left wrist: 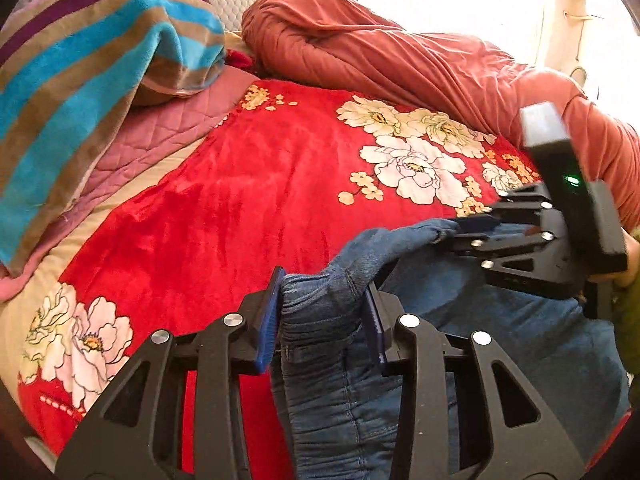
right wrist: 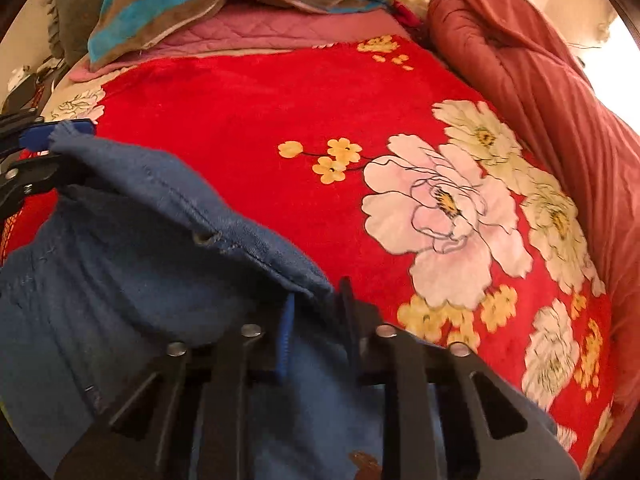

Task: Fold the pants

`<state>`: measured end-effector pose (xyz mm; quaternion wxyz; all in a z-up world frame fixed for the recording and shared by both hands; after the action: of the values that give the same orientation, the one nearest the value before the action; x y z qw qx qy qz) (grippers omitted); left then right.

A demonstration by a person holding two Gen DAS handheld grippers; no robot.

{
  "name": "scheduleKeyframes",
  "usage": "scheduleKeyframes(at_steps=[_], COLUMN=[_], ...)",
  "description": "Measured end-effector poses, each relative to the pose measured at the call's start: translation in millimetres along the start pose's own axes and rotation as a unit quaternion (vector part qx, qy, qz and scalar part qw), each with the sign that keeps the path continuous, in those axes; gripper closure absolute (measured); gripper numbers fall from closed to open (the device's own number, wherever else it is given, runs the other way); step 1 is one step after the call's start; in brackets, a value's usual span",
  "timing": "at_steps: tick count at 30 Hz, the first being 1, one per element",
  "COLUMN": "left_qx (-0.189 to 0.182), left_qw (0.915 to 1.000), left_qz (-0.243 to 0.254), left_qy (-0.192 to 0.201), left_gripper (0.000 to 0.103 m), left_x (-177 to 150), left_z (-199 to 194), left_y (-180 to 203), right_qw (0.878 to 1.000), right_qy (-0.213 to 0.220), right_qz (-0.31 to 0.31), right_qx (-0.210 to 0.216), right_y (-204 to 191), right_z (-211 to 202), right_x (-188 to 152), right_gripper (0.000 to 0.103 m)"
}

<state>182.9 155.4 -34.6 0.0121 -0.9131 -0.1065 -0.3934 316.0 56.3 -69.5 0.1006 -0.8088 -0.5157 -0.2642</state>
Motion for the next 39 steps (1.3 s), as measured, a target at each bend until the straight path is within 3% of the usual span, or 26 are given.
scheduleKeyframes(at_steps=[9,14,24,29,39], left_qx=[-0.010,-0.026,-0.044,-0.035,-0.022], left_qw=[0.9997,0.9992,0.9987,0.9987,0.9984], left_qz=[-0.008,0.001,0.023,0.036,0.049], left_qy=[0.022,0.029,0.013,0.012,-0.016], left_gripper=[0.075,0.074,0.074,0.074,0.072], left_x=[-11.6,-20.2,-61.6,-78.8,-107.4], left_z=[-31.9,-53.1,-94.1,-107.0,-116.2], left_y=[0.4,7.1,19.0,20.4,19.1], right_qw=[0.993,0.988,0.986,0.983,0.986], right_qy=[0.085,0.105,0.095,0.083,0.051], right_qz=[0.079,0.096,0.089,0.090,0.066], right_qx=[0.034,0.060,0.103,0.135,0.145], right_y=[-18.5,-44.2,-114.8,-147.2,-186.2], right_z=[-87.1,-129.0,-170.3,-173.4,-163.5], right_x=[-31.6,-61.0,-112.9,-132.8,-156.9], right_gripper=[0.095,0.096,0.096,0.096,0.096])
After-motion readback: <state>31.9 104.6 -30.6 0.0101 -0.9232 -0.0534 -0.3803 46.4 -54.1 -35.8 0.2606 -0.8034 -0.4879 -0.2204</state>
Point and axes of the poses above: each gripper's, at about its wrist camera, not at the fingertips, and z roughly the way its jaws point, y to its right, x to its top, the point moved 6 cm from there along z, roughly the way its jaws point, and after that the axes turned 2 degrees about z, right-handed, at the moved point
